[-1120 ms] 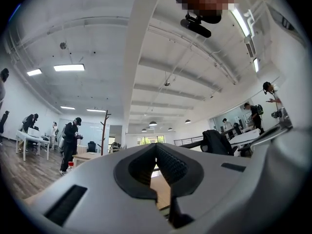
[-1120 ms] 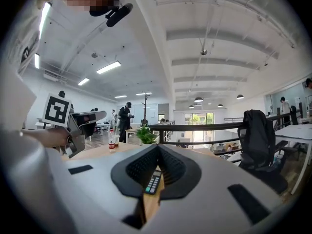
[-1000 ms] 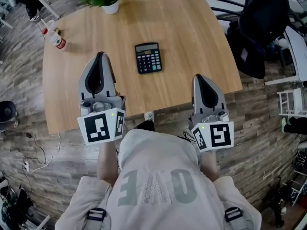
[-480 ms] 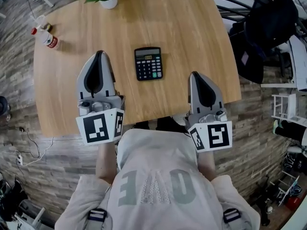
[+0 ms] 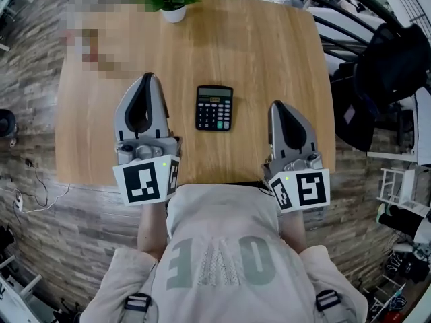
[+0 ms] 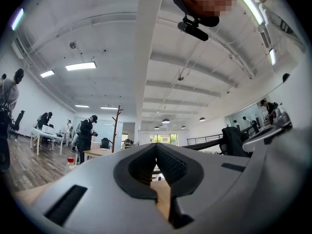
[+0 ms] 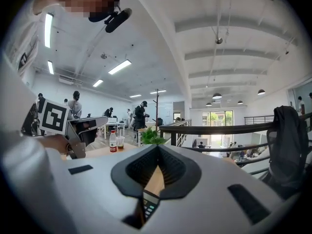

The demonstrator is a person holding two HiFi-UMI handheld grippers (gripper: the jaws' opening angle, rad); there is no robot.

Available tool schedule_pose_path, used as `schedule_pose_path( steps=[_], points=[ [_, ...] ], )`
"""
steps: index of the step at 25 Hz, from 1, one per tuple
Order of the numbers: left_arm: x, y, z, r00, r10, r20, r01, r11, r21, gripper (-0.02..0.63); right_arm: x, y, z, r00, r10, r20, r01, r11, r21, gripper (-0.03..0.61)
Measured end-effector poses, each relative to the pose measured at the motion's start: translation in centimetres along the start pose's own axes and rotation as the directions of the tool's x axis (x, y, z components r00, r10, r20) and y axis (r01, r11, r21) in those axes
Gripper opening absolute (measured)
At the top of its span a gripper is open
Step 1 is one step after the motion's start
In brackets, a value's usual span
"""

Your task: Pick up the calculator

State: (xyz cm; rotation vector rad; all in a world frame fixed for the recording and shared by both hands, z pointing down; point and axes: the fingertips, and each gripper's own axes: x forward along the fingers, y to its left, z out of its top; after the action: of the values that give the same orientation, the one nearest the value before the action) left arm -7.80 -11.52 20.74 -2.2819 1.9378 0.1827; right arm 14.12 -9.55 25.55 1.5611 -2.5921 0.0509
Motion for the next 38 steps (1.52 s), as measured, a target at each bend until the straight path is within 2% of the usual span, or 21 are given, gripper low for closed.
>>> schedule_pose_path(
  steps=[4,7,10,12,14,15,16,17,18,19,20,21,24,25,26,27,29,33,38],
  points=[
    [0.7,0.0,0.2,1.000,0.019,-0.006,-0.019,1.000,0.013,0.009,2.0,-0.3,0.2,0.990,0.134,-0.032,-0.135,0.990,-0.035,0.018],
    [1.2,0.1,0.1,0.999,0.032,-0.017,-0.032,0.999,0.021,0.009,3.7,-1.8,1.7,0.975,0.221,-0.007,-0.221,0.975,-0.011,0.018],
    [1.9,0.5,-0.5,0.999,0.036,-0.041,-0.034,0.999,0.040,0.009,5.9,-4.9,4.4,0.974,0.224,0.030,-0.223,0.974,-0.034,0.018],
    [2.3,0.8,-1.1,0.997,0.038,-0.068,-0.035,0.998,0.048,0.009,7.4,-6.4,5.7,0.970,0.243,0.003,-0.242,0.969,-0.054,0.020],
    [2.8,0.8,-1.8,0.995,0.038,-0.088,-0.034,0.998,0.050,0.009,9.0,-6.7,6.1,0.948,0.310,-0.076,-0.316,0.944,-0.095,0.025],
    [3.1,0.8,-2.2,0.995,0.036,-0.096,-0.031,0.998,0.049,0.009,9.8,-6.3,5.9,0.925,0.360,-0.122,-0.372,0.922,-0.105,0.061],
    [3.4,0.7,-2.6,0.994,0.032,-0.104,-0.028,0.998,0.047,0.009,10.6,-5.8,5.6,0.893,0.418,-0.167,-0.437,0.895,-0.096,0.155],
    [3.7,0.5,-3.0,0.993,0.028,-0.112,-0.023,0.999,0.044,0.009,11.3,-5.1,5.0,0.853,0.480,-0.205,-0.502,0.862,-0.068,0.211],
    [4.0,0.3,-3.4,0.993,0.024,-0.117,-0.019,0.999,0.041,0.009,12.0,-4.4,4.2,0.807,0.541,-0.237,-0.562,0.827,-0.027,0.234],
    [4.2,0.1,-3.8,0.992,0.020,-0.121,-0.015,0.999,0.043,0.009,12.7,-3.8,3.2,0.755,0.598,-0.270,-0.615,0.788,0.024,0.244],
    [4.2,-0.3,-4.2,0.992,0.017,-0.127,-0.010,0.999,0.053,0.009,13.2,-3.1,1.9,0.691,0.653,-0.310,-0.663,0.743,0.087,0.244],
    [4.2,-0.7,-4.6,0.990,0.012,-0.140,-0.002,0.997,0.073,0.009,13.6,-2.4,0.3,0.613,0.707,-0.353,-0.704,0.691,0.163,0.244],
    [4.3,-1.3,-6.9,0.979,-0.004,-0.204,0.030,0.992,0.124,0.009,14.8,0.2,-4.8,0.329,0.834,-0.443,-0.756,0.514,0.406,0.242],
    [4.4,-1.1,-7.7,0.976,-0.008,-0.219,0.033,0.993,0.112,0.009,15.2,1.1,-6.5,0.243,0.854,-0.461,-0.755,0.464,0.462,0.242],
    [4.4,-1.0,-8.6,0.973,-0.010,-0.229,0.031,0.996,0.085,0.009,15.6,1.9,-8.2,0.169,0.862,-0.478,-0.751,0.427,0.503,0.244],
    [4.4,-0.9,-9.3,0.972,-0.012,-0.236,0.026,0.998,0.057,0.009,16.1,2.6,-9.8,0.109,0.861,-0.497,-0.745,0.402,0.532,0.244],
    [4.5,-0.8,-10.7,0.969,-0.006,-0.248,0.016,0.999,0.038,0.009,17.2,3.9,-13.1,0.017,0.845,-0.535,-0.730,0.376,0.570,0.244],
    [4.5,-1.1,-13.6,0.953,0.005,-0.303,0.027,0.995,0.099,0.009,17.3,5.7,-18.2,-0.169,0.795,-0.583,-0.693,0.325,0.644,0.244],
    [4.3,-0.8,-16.7,0.937,0.019,-0.348,-0.003,0.999,0.046,0.009,16.1,5.8,-21.5,-0.371,0.742,-0.559,-0.598,0.269,0.755,0.244]
  ],
)
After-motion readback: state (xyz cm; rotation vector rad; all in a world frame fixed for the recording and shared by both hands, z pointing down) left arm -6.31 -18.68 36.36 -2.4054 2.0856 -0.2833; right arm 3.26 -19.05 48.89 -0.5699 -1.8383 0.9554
